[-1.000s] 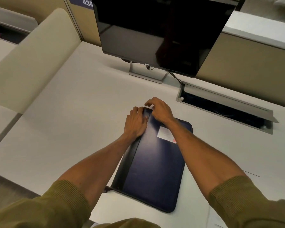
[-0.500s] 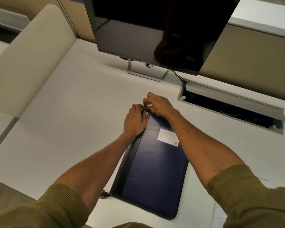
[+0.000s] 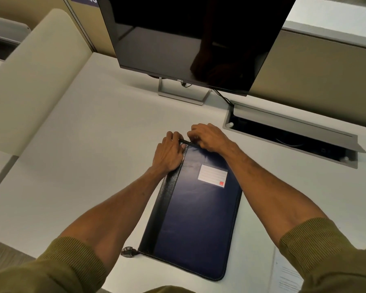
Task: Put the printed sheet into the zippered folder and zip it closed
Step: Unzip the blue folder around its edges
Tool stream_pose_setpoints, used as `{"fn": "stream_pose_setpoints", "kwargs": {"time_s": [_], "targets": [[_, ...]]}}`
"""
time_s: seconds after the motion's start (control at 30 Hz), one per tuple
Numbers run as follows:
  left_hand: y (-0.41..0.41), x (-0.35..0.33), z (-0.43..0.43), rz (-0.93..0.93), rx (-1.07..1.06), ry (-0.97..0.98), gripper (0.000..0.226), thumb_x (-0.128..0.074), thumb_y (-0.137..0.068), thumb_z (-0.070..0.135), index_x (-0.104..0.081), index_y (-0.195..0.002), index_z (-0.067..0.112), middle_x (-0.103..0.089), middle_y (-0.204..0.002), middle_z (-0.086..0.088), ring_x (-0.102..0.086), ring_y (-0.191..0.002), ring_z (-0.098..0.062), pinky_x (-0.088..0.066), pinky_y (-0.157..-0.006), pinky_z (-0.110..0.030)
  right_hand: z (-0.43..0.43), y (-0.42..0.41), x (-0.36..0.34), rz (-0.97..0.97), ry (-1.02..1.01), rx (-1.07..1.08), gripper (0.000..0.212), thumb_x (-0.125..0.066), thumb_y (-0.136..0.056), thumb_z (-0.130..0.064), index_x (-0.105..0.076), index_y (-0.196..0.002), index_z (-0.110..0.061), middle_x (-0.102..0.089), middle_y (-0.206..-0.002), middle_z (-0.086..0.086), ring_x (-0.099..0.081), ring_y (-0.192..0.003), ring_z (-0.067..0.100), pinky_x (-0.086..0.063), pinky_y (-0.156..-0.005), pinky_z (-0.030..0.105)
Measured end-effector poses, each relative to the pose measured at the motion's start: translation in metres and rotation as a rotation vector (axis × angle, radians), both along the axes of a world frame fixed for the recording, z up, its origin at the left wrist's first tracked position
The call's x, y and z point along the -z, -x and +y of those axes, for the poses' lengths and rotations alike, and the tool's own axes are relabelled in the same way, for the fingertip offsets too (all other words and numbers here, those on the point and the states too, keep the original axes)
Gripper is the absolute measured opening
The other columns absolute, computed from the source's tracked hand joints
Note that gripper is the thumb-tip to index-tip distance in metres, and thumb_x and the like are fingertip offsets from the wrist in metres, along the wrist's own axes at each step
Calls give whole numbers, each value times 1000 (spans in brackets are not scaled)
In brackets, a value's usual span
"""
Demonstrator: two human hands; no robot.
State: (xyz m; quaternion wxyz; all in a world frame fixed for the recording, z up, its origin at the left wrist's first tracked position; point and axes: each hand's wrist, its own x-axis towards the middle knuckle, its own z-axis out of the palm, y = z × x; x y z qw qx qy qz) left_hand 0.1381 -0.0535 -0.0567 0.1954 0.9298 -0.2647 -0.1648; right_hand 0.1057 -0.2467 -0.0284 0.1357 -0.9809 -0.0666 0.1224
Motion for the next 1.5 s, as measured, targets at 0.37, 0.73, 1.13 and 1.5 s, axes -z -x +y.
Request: {"fn": "stream_pose_setpoints", "kwargs": {"time_s": [0.37,0.73,1.13,1.5], "targets": [[2,-7,4,112,-113,113,22,-47,-110,23,-51,-129,13,-49,-133,-9,-62,-105,-33,-56,-89,-49,-34,35,-9,87,63,3,17,-61,-95,0,-62,-89,-16,-63,-97,1,-58,-91,22,-55,-77,43],[1,-14,19,63,-126,67,24,-47,-111,19,-53,-132,8,-52,-134,-14,-61,-110,-40,-51,-99,-56,-97,116,-13,162,120,193,2,-68,-99,-11,-69,-97,-13,-66,-105,6,-62,-99,25,-58,-85,45],[27,-28,-29,-33,127,3,43,-54,-106,22,-56,-149,20,-54,-154,-8,-43,-146,-33,-37,-120,-48,-62,151,8,-49,-79,647,18,-58,-107,-20,-70,-119,-14,-68,-125,6,-63,-117,25,-52,-104,41],[61,-26,-116,112,374,-120,38,-61,-106,34,-58,-140,16,-57,-140,-14,-49,-135,-36,-40,-116,-50,-63,163,15,-85,-110,611,20,-50,-112,-23,-65,-119,-12,-68,-121,8,-62,-107,25,-56,-98,41]]}}
